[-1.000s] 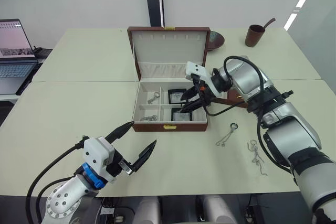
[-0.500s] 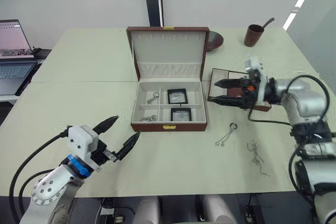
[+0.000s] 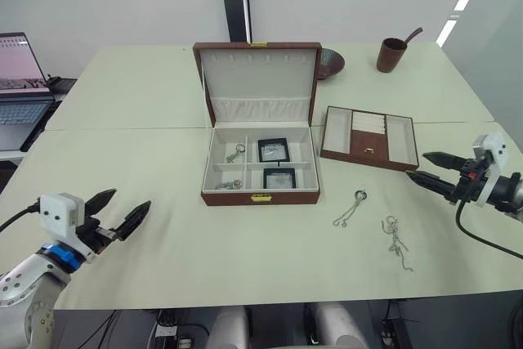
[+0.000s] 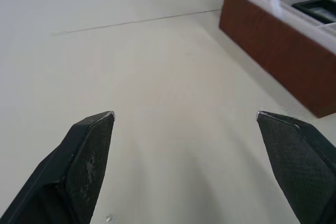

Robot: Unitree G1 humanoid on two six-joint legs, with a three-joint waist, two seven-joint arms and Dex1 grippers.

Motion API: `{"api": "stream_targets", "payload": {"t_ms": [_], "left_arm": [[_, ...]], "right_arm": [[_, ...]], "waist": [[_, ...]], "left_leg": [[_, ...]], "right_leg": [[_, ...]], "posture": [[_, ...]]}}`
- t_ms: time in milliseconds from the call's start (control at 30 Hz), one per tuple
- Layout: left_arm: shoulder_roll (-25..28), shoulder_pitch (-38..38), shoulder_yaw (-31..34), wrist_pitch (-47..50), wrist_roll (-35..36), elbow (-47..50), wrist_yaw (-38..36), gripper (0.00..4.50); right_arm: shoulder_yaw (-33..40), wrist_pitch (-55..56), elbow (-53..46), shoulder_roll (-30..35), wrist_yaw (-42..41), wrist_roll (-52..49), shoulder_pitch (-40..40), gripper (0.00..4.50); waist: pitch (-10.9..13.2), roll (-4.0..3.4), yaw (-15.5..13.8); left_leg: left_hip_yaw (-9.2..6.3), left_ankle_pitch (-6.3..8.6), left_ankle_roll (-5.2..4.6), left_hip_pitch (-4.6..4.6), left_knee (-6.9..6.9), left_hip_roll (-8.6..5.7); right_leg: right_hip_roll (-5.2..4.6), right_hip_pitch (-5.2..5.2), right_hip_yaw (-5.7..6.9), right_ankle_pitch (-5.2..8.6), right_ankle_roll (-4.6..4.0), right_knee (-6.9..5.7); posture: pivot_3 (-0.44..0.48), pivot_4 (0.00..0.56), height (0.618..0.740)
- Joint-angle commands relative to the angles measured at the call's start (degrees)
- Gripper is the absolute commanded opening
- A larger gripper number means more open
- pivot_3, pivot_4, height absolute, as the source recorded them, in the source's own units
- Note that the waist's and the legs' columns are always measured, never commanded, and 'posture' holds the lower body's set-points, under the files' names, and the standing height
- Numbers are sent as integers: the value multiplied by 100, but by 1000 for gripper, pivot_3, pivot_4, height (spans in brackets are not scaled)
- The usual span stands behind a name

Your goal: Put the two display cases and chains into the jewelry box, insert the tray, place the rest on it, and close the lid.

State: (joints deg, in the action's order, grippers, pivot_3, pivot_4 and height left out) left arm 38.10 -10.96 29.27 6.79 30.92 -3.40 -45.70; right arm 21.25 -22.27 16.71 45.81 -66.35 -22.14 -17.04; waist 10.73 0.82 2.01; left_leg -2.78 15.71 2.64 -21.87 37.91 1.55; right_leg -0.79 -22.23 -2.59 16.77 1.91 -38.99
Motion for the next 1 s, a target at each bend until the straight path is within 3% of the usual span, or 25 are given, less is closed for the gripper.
{"api": "stream_targets", "payload": {"t_ms": [33,333,1000], "left_arm": [[206,142,356,-291,-59,-296,-104,4500],[255,364,486,-412,-183,-698,31,4500],[28,322,388,50,-129,164,523,4500]], "right_arm": [[305,459,199,53,247,-25,164,4470],[435,1192,1024,-34,774,-25,209,4470],[356,1260,1039,-19,796,-94,309,4470]], "waist": [[-1,2,-11],[-1,2,-11],[-1,2,-12]], "left_leg": [[0,0,0,1,0,0],[3,0,0,2,0,-2],[2,0,0,1,0,1]], "right_leg": [[0,1,-1,0,0,0],[-5,2,-3,0,1,1],[-9,4,-3,-1,1,0]], "posture": [[0,150,740],[0,150,740],[0,150,740]]}}
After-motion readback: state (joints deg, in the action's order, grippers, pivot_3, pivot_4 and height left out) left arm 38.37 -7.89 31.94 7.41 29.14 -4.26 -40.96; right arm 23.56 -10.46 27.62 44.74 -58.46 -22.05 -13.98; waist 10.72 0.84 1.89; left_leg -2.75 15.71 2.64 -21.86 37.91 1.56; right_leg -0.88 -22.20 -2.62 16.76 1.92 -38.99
